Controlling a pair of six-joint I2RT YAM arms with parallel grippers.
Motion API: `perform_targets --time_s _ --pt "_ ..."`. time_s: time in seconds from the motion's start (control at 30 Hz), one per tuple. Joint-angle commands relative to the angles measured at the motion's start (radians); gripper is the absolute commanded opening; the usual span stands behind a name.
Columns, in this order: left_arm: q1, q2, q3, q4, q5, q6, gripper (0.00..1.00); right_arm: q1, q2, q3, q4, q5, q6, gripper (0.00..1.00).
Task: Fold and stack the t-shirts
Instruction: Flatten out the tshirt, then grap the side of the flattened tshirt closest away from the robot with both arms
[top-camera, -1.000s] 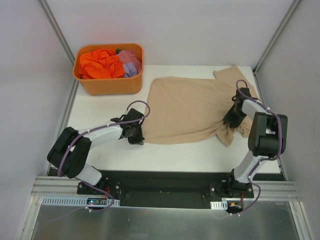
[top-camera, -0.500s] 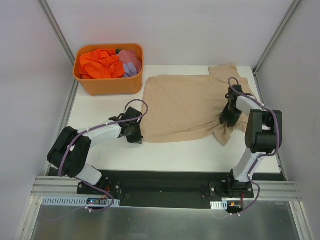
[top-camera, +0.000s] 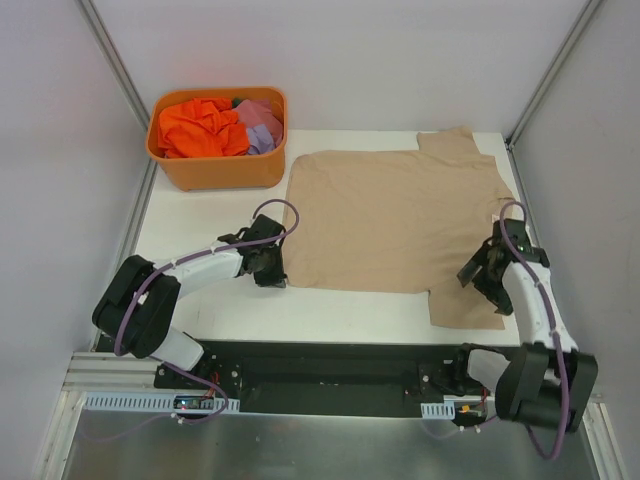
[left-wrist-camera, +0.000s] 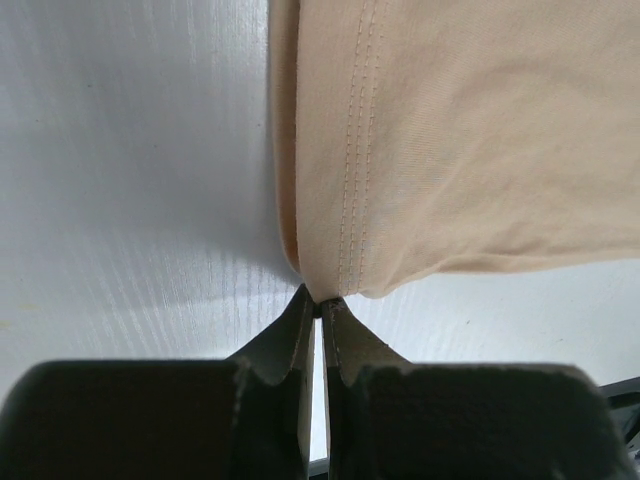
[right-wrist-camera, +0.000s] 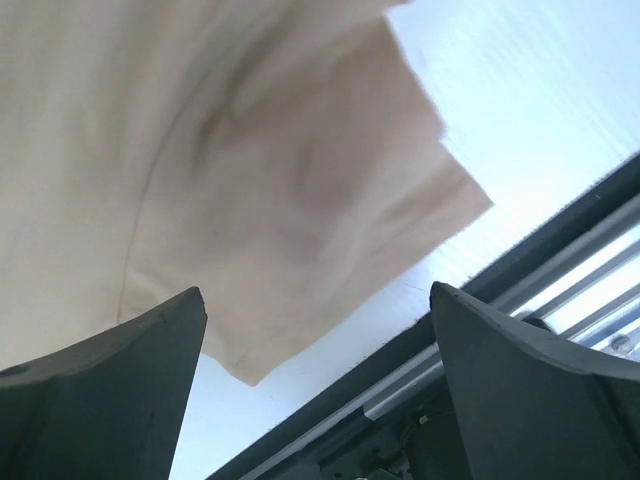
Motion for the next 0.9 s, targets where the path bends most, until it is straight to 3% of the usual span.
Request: perform_targets --time_s 0.0,0.2,0.37,0.6,0.67,0.87 --pt "-0.009 -0.044 -0.011 -0.009 0.009 0.034 0.0 -0.086 -0.2 -0.097 -0.078 0.004 0.053 0.97" --pt "-0.008 -0.046 -0.025 0.019 0.05 0.04 0.0 -0.161 -0.312 -0.202 -0.066 -0.079 0.084 0.94" --pt "-0.009 -0.041 -0.023 0.024 0.053 0.04 0.0 -0.162 -0.265 -0.257 0.015 -0.164 0.119 0.86" --pt "-0.009 -0.029 -0.015 0.024 0.055 0.035 0.0 -0.169 -0.165 -0.311 0.132 -0.167 0.121 0.78" --pt "-0.007 -0.031 -0.017 0.024 0.047 0.037 0.0 -0.17 -0.153 -0.322 0.159 -0.147 0.118 0.72" --pt "-0.007 -0.046 -0.02 0.022 0.047 0.037 0.0 -0.173 -0.18 -0.32 0.166 -0.122 0.105 0.27"
